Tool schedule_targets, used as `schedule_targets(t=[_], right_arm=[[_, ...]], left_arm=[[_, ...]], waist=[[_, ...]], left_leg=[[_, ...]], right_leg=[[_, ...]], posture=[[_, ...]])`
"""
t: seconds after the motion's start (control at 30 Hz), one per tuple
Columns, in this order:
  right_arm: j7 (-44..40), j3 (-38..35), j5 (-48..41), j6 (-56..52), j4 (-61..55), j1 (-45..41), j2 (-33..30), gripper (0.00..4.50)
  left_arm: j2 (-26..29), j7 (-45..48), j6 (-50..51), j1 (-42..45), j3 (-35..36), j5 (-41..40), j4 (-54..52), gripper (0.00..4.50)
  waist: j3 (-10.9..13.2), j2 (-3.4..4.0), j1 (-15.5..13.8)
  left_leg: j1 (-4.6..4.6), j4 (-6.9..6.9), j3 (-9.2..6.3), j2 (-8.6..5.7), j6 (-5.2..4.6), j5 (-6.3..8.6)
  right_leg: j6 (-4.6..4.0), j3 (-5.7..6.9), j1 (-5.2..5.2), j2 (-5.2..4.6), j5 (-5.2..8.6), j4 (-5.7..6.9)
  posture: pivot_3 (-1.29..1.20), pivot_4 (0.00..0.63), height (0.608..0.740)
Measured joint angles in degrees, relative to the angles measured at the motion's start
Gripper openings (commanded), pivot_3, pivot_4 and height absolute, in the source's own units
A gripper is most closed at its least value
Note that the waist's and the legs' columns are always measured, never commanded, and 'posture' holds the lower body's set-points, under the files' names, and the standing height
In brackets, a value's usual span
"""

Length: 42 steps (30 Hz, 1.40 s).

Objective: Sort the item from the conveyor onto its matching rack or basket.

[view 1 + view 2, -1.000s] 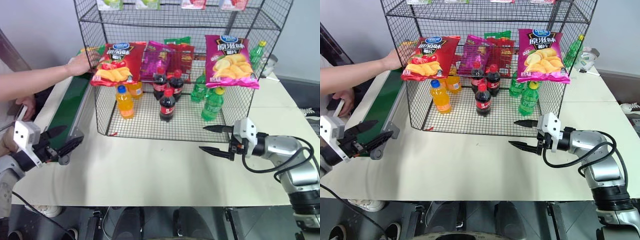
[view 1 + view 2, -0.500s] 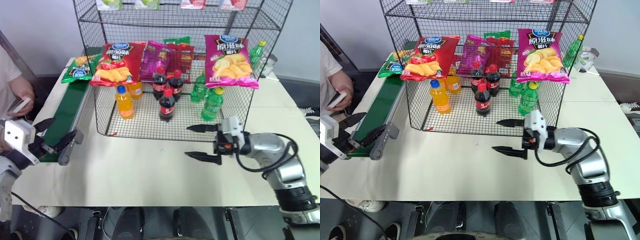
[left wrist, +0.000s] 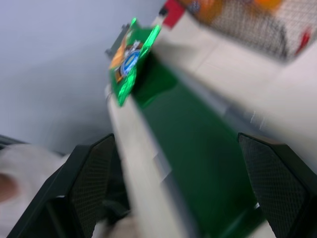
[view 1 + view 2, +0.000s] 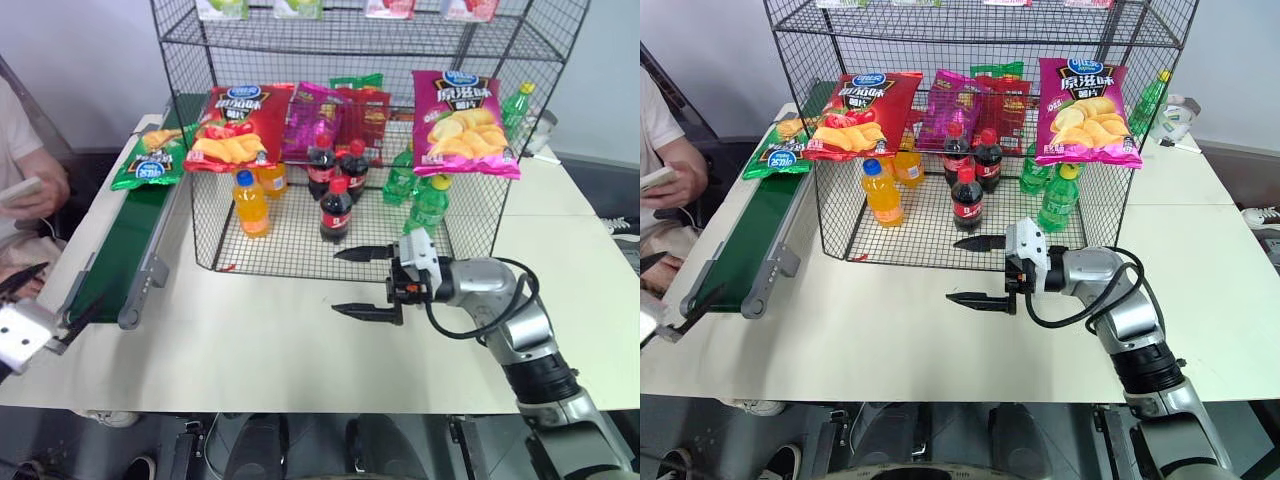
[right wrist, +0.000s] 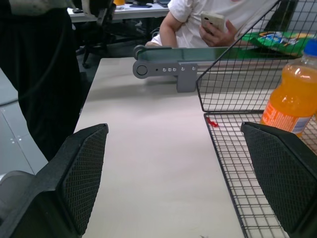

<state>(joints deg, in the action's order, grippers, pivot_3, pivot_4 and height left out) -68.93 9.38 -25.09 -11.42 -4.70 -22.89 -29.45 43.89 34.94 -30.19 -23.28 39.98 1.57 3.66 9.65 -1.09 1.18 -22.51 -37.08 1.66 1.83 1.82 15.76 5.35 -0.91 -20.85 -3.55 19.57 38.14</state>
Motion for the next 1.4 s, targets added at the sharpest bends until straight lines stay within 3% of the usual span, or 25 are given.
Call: schedule_targets(t=[0.3,0.8,1.4], right_arm=[[-1.7,2.0,2.8,6.0,5.1,-3.0,4.1,4.48],[-0.8,2.2,4.6,8.0,6.6,-2.9,5.2,4.48],[0.1,2.3,4.6,5.9,4.9,-1.9,5.1,4.48]], left_arm=[[0.0,-8.9,-13.8,-7.0,1.9,11.2,3.8,4.28],[3.2,-23.9,-18.0,-7.7,1.2,25.6,10.4,4.28],[4.8,-30.1,-16.6,-7.5,-3.4,27.7,11.8,4.28]], waist=[[0.0,-0.01,0.3],[0.0,-0.02,1.5],[0.0,-0.03,1.5]], left_leg=[[-0.01,0.07,0.01,0.01,0.01,0.01],[-0.01,0.13,0.01,0.02,0.01,0.01],[-0.01,0.13,0.02,0.02,0.02,0.01]], right_leg=[[-0.02,0.01,-0.05,-0.05,0.00,0.00],[-0.02,0.01,-0.09,-0.05,0.00,0.03],[-0.02,0.01,-0.10,-0.07,0.00,0.03]], posture=[[0.00,0.150,0.739],[0.00,0.150,0.739],[0.00,0.150,0.739]])
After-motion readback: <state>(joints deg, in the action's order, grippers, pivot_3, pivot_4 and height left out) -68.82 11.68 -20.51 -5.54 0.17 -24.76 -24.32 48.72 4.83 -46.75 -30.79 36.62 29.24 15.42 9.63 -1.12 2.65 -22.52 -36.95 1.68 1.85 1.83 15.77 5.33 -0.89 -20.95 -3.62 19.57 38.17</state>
